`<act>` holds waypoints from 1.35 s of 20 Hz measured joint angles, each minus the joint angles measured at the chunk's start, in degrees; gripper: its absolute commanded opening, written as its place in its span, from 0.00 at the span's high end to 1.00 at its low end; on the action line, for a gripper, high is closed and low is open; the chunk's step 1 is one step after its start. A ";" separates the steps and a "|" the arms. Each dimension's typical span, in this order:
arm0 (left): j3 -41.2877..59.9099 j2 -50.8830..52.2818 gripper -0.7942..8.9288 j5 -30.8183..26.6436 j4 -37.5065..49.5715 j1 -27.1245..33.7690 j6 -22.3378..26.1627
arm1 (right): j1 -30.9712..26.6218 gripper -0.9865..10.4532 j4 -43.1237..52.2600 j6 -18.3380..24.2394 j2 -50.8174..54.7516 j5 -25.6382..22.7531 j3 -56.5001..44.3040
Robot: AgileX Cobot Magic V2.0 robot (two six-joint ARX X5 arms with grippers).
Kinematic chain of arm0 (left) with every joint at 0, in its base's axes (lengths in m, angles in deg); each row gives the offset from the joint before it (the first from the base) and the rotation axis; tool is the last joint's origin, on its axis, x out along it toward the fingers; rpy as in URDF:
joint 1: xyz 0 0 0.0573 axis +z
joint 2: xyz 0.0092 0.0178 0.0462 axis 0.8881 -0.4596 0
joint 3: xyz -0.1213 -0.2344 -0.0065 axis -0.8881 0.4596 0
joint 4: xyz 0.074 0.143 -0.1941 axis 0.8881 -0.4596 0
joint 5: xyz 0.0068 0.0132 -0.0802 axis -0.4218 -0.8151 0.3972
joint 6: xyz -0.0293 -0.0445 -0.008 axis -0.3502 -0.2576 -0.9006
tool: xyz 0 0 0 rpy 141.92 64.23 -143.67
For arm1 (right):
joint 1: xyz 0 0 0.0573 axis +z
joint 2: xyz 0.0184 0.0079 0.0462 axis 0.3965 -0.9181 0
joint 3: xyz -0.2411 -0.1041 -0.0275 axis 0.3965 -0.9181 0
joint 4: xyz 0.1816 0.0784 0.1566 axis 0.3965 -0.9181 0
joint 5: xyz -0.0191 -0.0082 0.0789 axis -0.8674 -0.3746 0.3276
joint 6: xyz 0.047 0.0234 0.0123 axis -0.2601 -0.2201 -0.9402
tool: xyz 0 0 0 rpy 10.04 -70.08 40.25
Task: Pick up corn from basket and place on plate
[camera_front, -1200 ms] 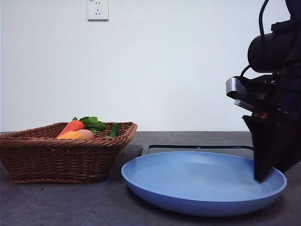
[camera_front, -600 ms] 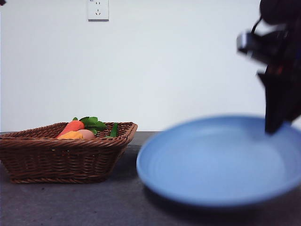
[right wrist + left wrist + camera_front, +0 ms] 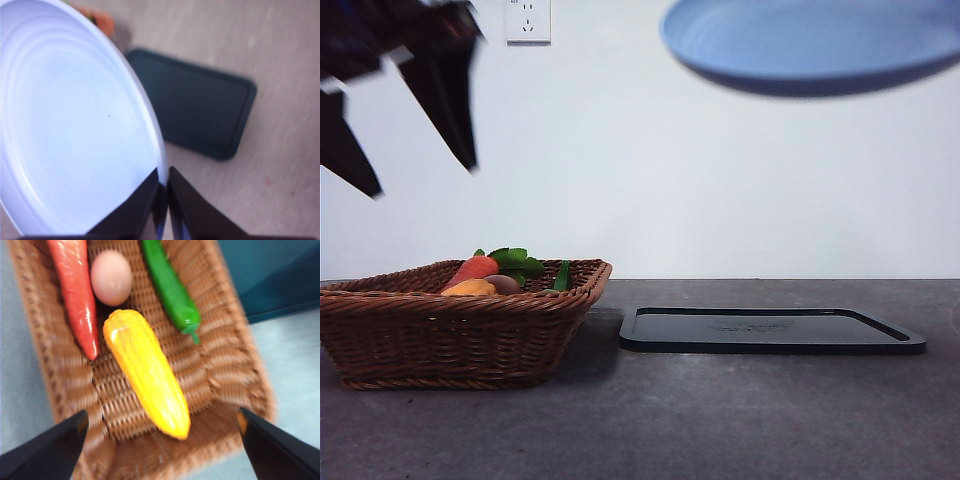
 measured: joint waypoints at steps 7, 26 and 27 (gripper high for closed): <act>-6.91 -19.52 0.42 -4.87 0.00 -2.40 -1.62 | 0.00 0.91 -2.10 0.00 2.69 0.00 0.13; -7.26 -12.85 0.70 -4.94 -0.63 -2.84 -4.17 | -0.02 0.91 -2.14 1.03 1.03 0.26 0.13; -7.28 -8.90 0.70 -4.94 -0.68 -2.86 -4.33 | -0.02 0.91 -2.27 1.03 -0.90 0.55 0.13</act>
